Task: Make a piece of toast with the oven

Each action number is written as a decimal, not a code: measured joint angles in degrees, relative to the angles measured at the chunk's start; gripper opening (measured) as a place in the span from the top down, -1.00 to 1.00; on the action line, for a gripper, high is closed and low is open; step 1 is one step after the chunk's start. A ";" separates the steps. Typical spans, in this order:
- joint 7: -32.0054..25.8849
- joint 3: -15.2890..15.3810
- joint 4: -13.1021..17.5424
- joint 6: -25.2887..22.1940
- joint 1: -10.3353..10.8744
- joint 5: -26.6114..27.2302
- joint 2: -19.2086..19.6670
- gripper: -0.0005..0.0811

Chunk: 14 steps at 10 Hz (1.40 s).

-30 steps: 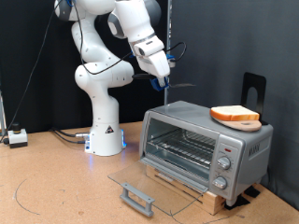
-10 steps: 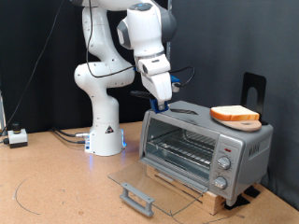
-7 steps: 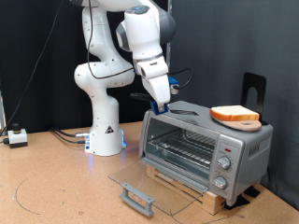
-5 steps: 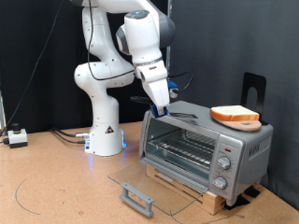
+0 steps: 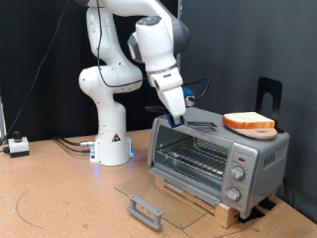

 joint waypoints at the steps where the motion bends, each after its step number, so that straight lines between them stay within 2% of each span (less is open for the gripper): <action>1: 0.83 0.64 0.00 0.08 0.02 0.10 0.14 0.02; 4: 3.07 2.35 0.08 1.22 0.04 0.53 0.90 0.02; 7: 3.04 2.56 1.50 1.57 0.66 3.18 1.45 0.02; 10: 3.14 3.04 2.70 1.37 1.14 3.59 1.65 0.02; 12: 4.08 4.85 3.02 1.64 1.24 3.57 2.54 0.02; 14: 6.88 7.90 3.34 4.93 1.51 3.57 4.39 0.02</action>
